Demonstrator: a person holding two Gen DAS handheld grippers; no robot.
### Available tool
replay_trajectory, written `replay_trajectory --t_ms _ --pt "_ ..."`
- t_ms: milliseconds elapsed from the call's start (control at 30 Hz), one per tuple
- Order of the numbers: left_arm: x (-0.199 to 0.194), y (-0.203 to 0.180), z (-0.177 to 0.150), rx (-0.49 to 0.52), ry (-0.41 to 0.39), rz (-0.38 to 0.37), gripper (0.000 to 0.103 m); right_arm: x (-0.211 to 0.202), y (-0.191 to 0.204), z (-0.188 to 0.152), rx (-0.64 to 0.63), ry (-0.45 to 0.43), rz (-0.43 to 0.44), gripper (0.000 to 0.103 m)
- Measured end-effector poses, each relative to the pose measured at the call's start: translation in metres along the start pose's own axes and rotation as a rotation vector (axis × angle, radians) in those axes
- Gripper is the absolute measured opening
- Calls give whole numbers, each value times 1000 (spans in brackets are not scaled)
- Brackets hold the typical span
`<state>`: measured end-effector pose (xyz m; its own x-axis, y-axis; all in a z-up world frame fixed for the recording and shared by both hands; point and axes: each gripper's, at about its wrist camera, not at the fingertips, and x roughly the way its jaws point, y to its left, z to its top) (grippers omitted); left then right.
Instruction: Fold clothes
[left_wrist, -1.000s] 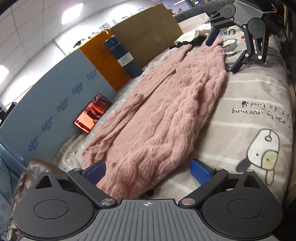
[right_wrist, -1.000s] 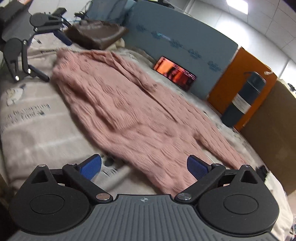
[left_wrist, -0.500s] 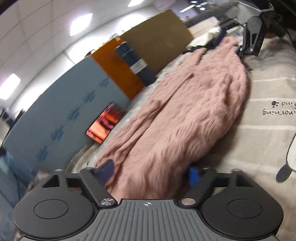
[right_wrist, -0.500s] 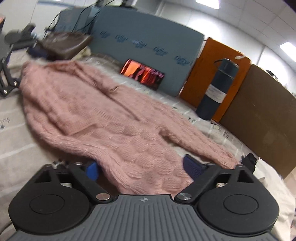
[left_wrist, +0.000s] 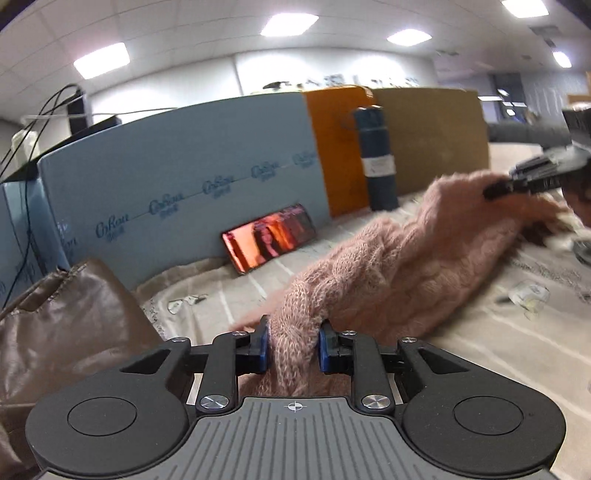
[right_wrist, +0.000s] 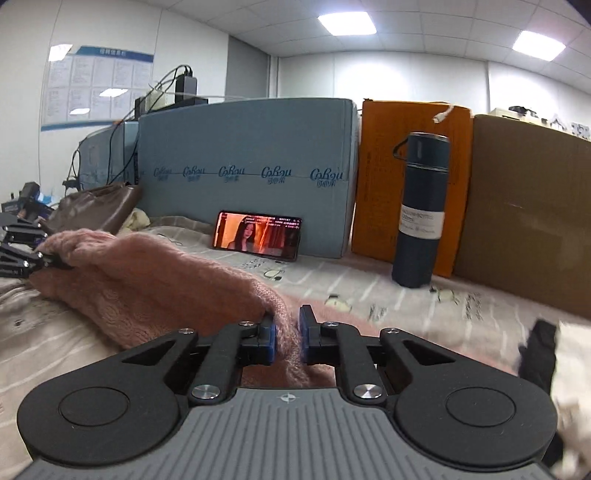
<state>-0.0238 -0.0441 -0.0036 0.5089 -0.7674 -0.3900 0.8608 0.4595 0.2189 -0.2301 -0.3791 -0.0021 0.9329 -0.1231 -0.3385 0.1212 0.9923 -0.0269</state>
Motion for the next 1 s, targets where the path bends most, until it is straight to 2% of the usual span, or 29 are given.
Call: replay_trajectory --t_ms 133,200,233,267,333,400,467,533,633,733,833,1000 --pt "19 8 2 -46 24 51 33 34 -8 5 -22 55 -11 12" --pt "25 5 4 -50 23 87 60 47 -12 4 -29 88 -31 12" --pt "26 2 7 -52 6 102 64 50 -14 2 -28 100 -36 15" --pt "26 -2 10 -56 -11 111 69 52 -16 0 -23 104 -43 19" --pt "26 -10 20 -72 -51 107 74 55 -20 -4 -11 110 -58 40" --pt "28 -19 29 -81 -86 71 80 53 -24 -7 7 113 -82 50" --pt "38 -25 34 -66 -80 48 81 49 -29 -8 26 118 -99 55" --pt "51 -28 31 -43 -29 80 81 43 -36 -8 30 124 -125 62" --pt "64 -22 20 -73 35 139 81 25 -47 -9 15 137 -186 69" --pt "67 -13 15 -130 50 128 82 4 -64 -16 12 172 -264 71" --pt "65 -12 12 -137 47 119 82 -18 -81 -24 49 200 -330 73" --pt "64 -12 11 -146 42 112 82 -43 -97 -34 151 171 -416 70"
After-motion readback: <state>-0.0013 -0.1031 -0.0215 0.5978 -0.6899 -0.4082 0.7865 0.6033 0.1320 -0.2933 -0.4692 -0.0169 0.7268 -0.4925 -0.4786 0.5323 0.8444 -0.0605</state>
